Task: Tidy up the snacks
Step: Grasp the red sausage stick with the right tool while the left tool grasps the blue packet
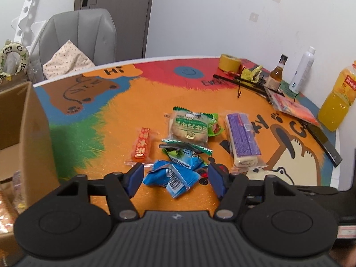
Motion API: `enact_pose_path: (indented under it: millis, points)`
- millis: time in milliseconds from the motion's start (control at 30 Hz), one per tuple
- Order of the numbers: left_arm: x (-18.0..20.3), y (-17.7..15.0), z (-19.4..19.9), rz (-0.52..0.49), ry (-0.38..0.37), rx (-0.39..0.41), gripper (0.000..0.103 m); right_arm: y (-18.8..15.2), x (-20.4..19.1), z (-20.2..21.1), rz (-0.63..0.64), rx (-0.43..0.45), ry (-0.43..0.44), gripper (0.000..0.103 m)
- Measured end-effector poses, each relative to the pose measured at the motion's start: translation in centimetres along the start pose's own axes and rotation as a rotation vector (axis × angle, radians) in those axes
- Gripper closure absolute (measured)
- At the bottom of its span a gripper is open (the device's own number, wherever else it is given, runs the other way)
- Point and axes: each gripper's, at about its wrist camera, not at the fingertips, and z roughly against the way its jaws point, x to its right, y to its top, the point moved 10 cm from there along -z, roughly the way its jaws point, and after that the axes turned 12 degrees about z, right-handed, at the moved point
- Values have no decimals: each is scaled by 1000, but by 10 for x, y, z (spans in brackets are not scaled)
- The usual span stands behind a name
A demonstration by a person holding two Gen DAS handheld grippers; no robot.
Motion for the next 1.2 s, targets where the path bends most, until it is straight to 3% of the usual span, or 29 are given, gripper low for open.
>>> enact_pose_path:
  millis: [233,400,700,800,900,933,1000,1200]
  points:
    - [-3,-6,-22,32,14,-37,39,-1,19,6,-13,2,-43,80]
    - [-1,-7,-32,30,17,-48,37,-1,20,5,7,17,-64,74]
    - [-7,-12,-47,-9,75,-22,37,4,16,-1,35,29,-64,66]
    - [-8,-13,-45,-23,88,-12,46,5,14,-2,44,35,-71,66]
    - [-14,-12,-42,-21,109,0,72,5,13,-3,54,38,-80,67]
    - [-16,-12,-40,-11,105,-1,75,5,12,-3,63,36,-89,72]
    - [-18,-12,-38,5,92,-11,78,4,11,-3,88,31,-118,82]
    - [-16,-15,-23,8,72,-2,78,1,7,2,59,27,-86,83]
